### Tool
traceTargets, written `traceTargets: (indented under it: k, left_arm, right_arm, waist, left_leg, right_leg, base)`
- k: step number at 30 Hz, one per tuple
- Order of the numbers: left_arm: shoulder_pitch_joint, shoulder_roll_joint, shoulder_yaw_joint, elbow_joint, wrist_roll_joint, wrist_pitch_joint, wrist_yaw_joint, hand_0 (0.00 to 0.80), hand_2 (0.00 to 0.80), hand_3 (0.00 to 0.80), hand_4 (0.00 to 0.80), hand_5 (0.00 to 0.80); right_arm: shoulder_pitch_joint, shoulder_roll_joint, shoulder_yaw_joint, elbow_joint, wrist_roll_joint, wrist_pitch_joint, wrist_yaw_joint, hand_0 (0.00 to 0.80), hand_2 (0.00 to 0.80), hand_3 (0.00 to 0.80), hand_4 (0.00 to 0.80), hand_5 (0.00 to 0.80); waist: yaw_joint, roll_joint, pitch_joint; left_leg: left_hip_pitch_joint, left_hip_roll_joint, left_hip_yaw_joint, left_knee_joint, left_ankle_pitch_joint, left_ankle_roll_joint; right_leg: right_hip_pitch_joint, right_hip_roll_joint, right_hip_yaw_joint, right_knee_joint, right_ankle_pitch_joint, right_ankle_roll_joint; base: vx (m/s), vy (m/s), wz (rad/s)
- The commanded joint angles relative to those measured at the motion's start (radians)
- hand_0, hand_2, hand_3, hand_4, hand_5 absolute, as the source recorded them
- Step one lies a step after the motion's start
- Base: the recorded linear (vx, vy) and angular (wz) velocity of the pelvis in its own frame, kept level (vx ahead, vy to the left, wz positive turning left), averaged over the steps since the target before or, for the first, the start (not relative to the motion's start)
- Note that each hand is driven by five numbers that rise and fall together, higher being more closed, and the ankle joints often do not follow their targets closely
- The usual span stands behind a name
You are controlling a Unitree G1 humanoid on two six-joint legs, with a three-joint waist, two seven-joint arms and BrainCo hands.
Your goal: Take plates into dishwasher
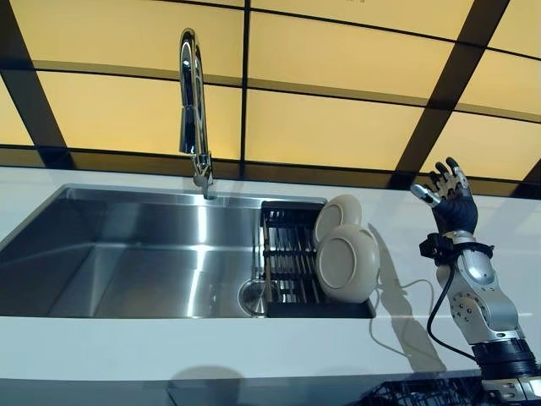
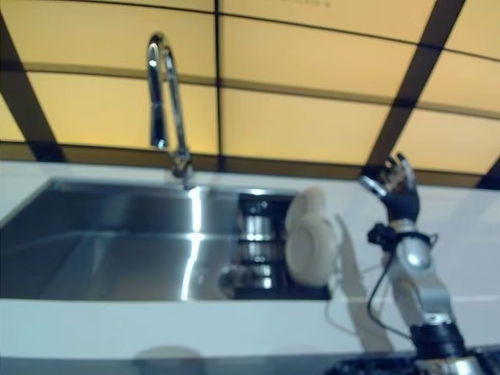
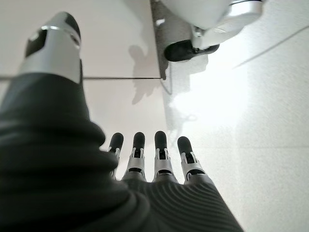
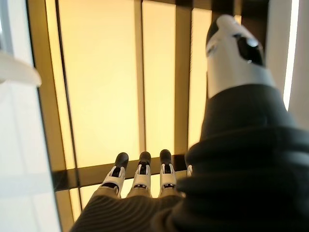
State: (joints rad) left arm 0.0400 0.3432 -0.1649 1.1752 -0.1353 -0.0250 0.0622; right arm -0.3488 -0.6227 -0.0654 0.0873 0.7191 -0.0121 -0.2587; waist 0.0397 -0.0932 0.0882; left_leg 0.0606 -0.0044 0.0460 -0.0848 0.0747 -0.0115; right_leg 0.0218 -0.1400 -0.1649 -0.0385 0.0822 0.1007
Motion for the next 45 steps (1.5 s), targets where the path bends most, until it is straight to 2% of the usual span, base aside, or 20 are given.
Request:
traceTargets:
  k: [1,6,10,12,15,18,19,25,30,35,38,45]
  left_arm:
    - [-0.037,-0.002,0.016,0.013,-0.003,0.0,0.007,0.0,0.0,0.0,0.0,0.0]
    - [-0.03,-0.016,0.012,0.006,-0.007,-0.011,0.008,0.0,0.0,0.0,0.0,0.0]
    - [-0.029,-0.014,0.016,0.005,-0.003,-0.015,0.01,0.0,0.0,0.0,0.0,0.0]
    - [-0.028,-0.002,0.025,0.004,0.003,-0.014,0.006,0.0,0.0,0.0,0.0,0.0]
    - [-0.031,0.017,0.039,0.005,0.006,-0.008,0.0,0.0,0.0,0.0,0.0,0.0]
    - [-0.036,0.023,0.042,0.013,0.008,-0.009,-0.002,0.0,0.0,0.0,0.0,0.0]
    - [-0.038,0.026,0.046,0.014,0.006,-0.007,0.0,0.0,0.0,0.0,0.0,0.0]
    - [-0.044,0.027,0.037,0.011,0.0,-0.011,-0.001,0.0,0.0,0.0,0.0,0.0]
    - [-0.052,0.028,0.019,0.003,0.002,-0.017,0.0,0.0,0.0,0.0,0.0,0.0]
    - [-0.056,0.029,0.001,-0.006,0.004,-0.019,-0.001,0.0,0.0,0.0,0.0,0.0]
    - [-0.056,0.028,-0.018,-0.013,-0.001,-0.017,-0.001,0.0,0.0,0.0,0.0,0.0]
    - [-0.045,0.016,-0.046,-0.032,-0.009,-0.01,0.01,0.0,0.0,0.0,0.0,0.0]
  right_arm:
    - [-0.097,-0.068,-0.02,0.02,0.006,0.022,-0.004,0.0,0.0,0.0,0.0,0.0]
    - [-0.088,-0.09,-0.016,0.032,-0.015,0.096,0.018,0.0,0.0,0.0,0.0,0.0]
    - [-0.064,-0.135,-0.012,0.053,-0.118,0.223,0.083,0.0,0.0,0.0,0.0,0.0]
    - [-0.042,-0.178,-0.008,0.066,-0.171,0.321,0.144,0.0,0.0,0.0,0.0,0.0]
    - [-0.01,-0.241,-0.001,0.083,-0.183,0.399,0.223,0.0,0.0,0.0,0.0,0.0]
    - [0.003,-0.256,0.003,0.084,-0.176,0.423,0.257,0.0,0.0,0.0,0.0,0.0]
    - [0.017,-0.258,0.011,0.068,-0.156,0.452,0.279,0.0,0.0,0.0,0.0,0.0]
    - [0.084,-0.212,0.053,0.028,-0.175,0.526,0.365,0.0,0.0,0.0,0.0,0.0]
    - [0.134,-0.153,0.086,0.016,-0.112,0.562,0.411,0.0,0.0,0.0,0.0,0.0]
    - [0.168,-0.086,0.122,-0.01,-0.006,0.561,0.412,0.0,0.0,0.0,0.0,0.0]
    - [0.204,-0.008,0.168,-0.052,0.061,0.541,0.383,0.0,0.0,0.0,0.0,0.0]
    - [0.229,0.066,0.227,-0.121,0.069,0.479,0.305,0.0,0.0,0.0,0.0,0.0]
  waist:
    - [0.012,0.012,-0.013]
    - [0.01,0.007,-0.022]
    - [0.004,-0.001,-0.019]
    - [-0.001,-0.007,-0.015]
    - [-0.008,-0.019,-0.006]
    - [-0.013,-0.024,-0.001]
    - [-0.019,-0.026,0.002]
    - [-0.033,-0.024,0.003]
    - [-0.033,-0.025,0.006]
    - [-0.03,-0.024,0.012]
    - [-0.029,-0.02,0.017]
    - [-0.026,-0.008,0.021]
  left_leg:
    - [0.002,-0.008,0.002,0.013,-0.058,-0.011]
    - [0.007,-0.002,0.016,0.012,-0.06,-0.016]
    - [0.013,0.002,0.022,0.011,-0.063,-0.018]
    - [0.013,0.005,0.025,0.012,-0.063,-0.019]
    - [0.015,0.014,0.036,0.014,-0.064,-0.02]
    - [0.017,0.016,0.042,0.015,-0.065,-0.019]
    - [0.019,0.018,0.048,0.015,-0.067,-0.017]
    - [0.031,0.018,0.067,0.016,-0.077,-0.01]
    - [0.034,0.015,0.075,0.021,-0.083,-0.003]
    - [0.037,0.012,0.076,0.026,-0.087,0.002]
    - [0.037,0.009,0.076,0.028,-0.089,0.006]
    - [0.038,0.0,0.07,0.026,-0.091,0.014]
  right_leg:
    - [0.005,0.025,-0.011,0.035,-0.007,0.039]
    - [0.031,0.031,-0.01,0.015,-0.018,0.029]
    - [0.036,0.031,-0.012,0.02,-0.024,0.029]
    - [0.034,0.029,-0.011,0.027,-0.026,0.031]
    - [0.03,0.027,-0.012,0.039,-0.026,0.036]
    - [0.028,0.027,-0.01,0.044,-0.025,0.038]
    - [0.026,0.027,-0.005,0.046,-0.026,0.039]
    - [0.028,0.026,0.004,0.053,-0.03,0.042]
    - [0.029,0.022,0.005,0.061,-0.033,0.045]
    - [0.029,0.019,0.004,0.069,-0.033,0.05]
    - [0.027,0.018,0.006,0.07,-0.031,0.054]
    - [0.02,0.013,0.009,0.073,-0.028,0.06]
  base:
    - [0.03,-0.058,0.02]
    - [0.022,-0.017,-0.01]
    - [0.011,-0.009,-0.02]
    - [0.004,-0.039,0.01]
    - [-0.006,-0.045,0.01]
    - [-0.003,-0.01,0.0]
    - [0.0,0.0,0.0]
    - [0.009,0.015,-0.04]
    - [0.018,0.01,-0.1]
    - [0.009,0.003,-0.02]
    - [0.0,0.0,0.0]
    - [-0.001,0.005,0.0]
